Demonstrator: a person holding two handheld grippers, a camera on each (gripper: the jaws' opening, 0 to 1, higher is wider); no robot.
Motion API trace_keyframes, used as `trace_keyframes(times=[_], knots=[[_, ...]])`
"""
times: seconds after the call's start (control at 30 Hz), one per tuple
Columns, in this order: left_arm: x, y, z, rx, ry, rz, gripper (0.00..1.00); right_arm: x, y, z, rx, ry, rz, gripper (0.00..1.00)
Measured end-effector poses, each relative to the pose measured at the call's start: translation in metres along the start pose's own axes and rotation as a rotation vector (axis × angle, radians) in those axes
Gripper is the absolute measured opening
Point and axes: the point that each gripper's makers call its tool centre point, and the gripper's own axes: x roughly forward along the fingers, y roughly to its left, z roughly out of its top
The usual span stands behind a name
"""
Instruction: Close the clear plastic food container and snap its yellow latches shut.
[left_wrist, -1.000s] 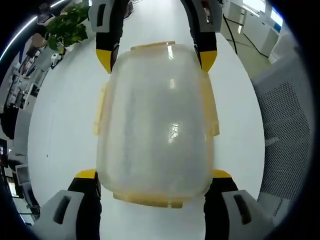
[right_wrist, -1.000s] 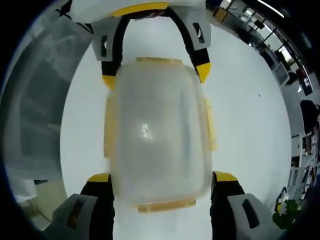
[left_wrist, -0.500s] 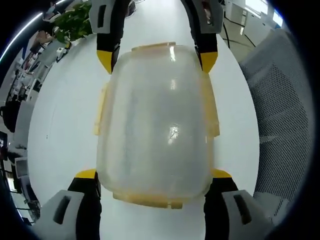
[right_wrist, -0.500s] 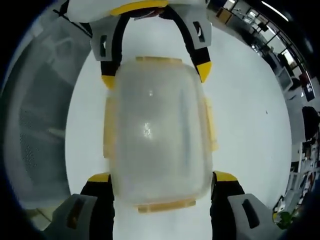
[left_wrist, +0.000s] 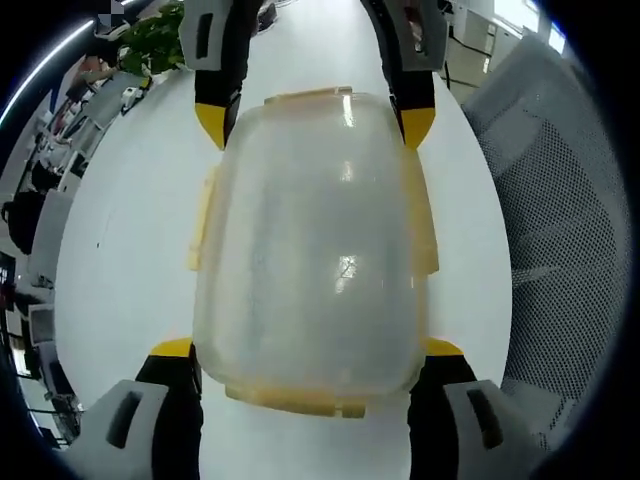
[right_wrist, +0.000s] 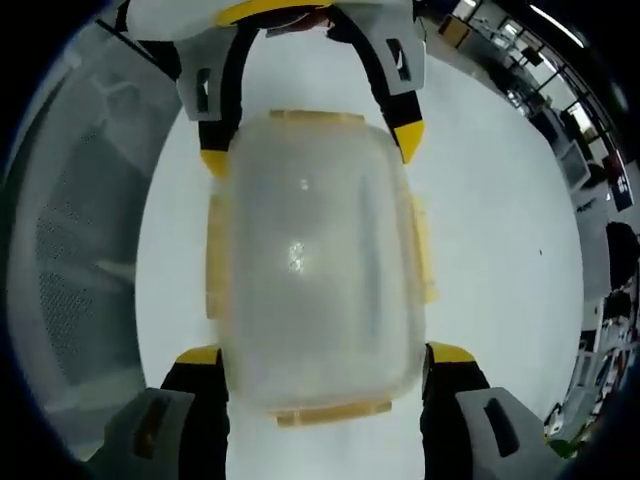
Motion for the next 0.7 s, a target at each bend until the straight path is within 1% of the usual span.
trace_keyframes(times=[0.3, 0.43, 0.7], knots=[[-0.006, 0.000, -0.020, 0.007, 0.007, -0.001, 0.86, 0.002, 0.003, 0.019, 0.009, -0.007, -0.001, 0.79], [-0.007, -0.001, -0.022, -0.005, -0.006, 0.001, 0.86, 0.003, 0.002, 0.022, 0.002, -0.007, 0.000, 0.79], [-0.007, 0.005, -0.023, -0.008, -0.009, 0.002, 0.87, 0.004, -0.003, 0.023, -0.003, -0.012, 0.000, 0.79]])
